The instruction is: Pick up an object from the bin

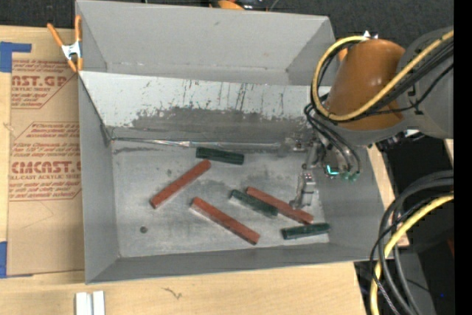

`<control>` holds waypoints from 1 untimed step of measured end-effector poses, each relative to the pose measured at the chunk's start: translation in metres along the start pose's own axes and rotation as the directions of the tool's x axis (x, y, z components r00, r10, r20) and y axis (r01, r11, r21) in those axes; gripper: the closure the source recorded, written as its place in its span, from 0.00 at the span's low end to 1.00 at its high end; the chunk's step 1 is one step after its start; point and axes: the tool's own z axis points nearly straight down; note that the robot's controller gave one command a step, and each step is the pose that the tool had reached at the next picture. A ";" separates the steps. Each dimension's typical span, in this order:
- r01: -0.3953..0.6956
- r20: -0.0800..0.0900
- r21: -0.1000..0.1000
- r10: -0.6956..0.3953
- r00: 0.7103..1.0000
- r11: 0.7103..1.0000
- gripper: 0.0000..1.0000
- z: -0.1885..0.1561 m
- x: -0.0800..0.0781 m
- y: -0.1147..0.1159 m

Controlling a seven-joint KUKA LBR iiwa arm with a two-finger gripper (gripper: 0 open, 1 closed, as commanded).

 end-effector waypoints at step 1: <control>0.155 0.000 -0.001 -0.155 0.988 0.988 0.00 0.083 0.047 -0.029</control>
Offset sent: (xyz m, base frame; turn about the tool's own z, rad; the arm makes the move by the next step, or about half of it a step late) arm -0.0446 -0.0292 -0.0794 -0.1567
